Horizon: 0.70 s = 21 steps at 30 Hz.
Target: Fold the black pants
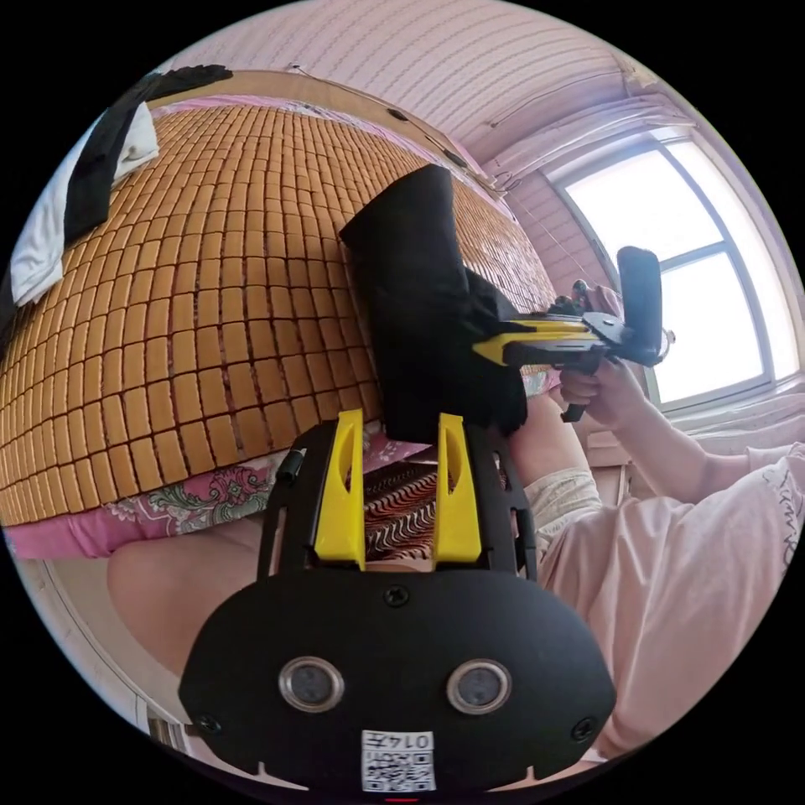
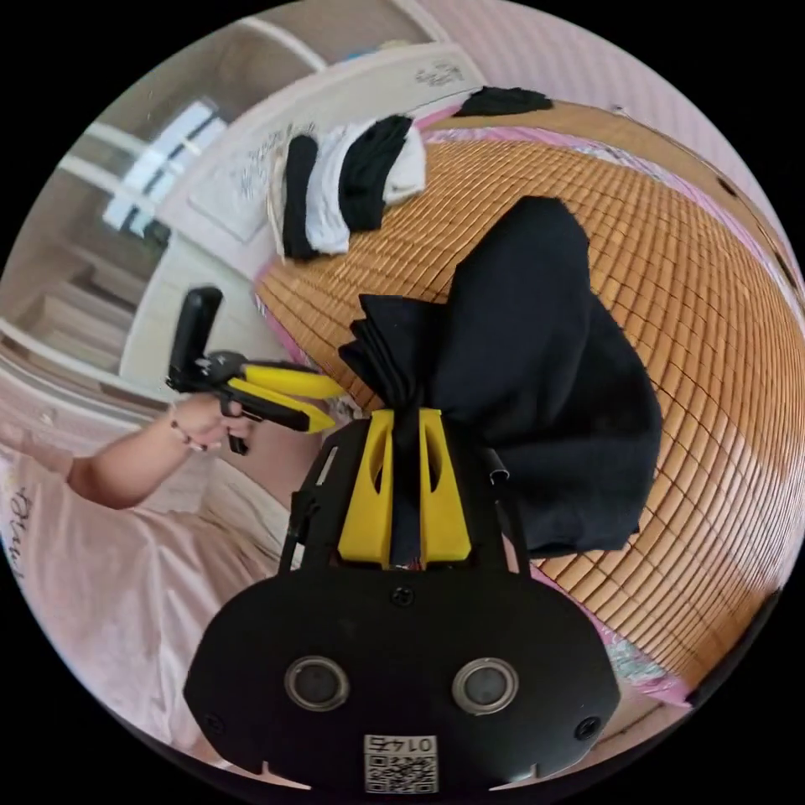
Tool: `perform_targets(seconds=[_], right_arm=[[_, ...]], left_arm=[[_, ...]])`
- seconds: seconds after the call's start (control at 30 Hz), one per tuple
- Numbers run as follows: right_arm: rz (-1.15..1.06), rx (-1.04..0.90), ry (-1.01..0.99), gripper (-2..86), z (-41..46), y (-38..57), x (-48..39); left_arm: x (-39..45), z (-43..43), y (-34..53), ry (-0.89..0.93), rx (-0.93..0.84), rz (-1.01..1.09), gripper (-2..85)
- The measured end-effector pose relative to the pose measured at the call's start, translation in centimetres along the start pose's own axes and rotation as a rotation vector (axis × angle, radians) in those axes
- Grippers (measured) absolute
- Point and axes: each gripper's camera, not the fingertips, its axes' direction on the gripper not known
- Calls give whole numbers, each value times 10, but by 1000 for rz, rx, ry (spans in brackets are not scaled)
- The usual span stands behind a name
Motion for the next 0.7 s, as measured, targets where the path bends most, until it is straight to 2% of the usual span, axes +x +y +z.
perform_targets(seconds=[0.13,0.3,0.37,0.47,0.6,0.7], right_arm=[[35,73,-25,40,-44,28,21],[137,214,-174,19,-99,78,55],[142,202,-130,13,-109,91,60],[129,186,-105,9,-117,109,63],[153,197,-137,5,-128,129,70],[159,243,-130,4,-151,143,72]], left_arm=[[8,10,-11,45,-9,32,135],[24,28,-25,20,-77,89,139],[35,33,-29,60,-121,118,139],[55,16,-21,109,-20,194,151],[57,12,-8,128,-5,176,146],[44,21,-2,101,-41,77,91]])
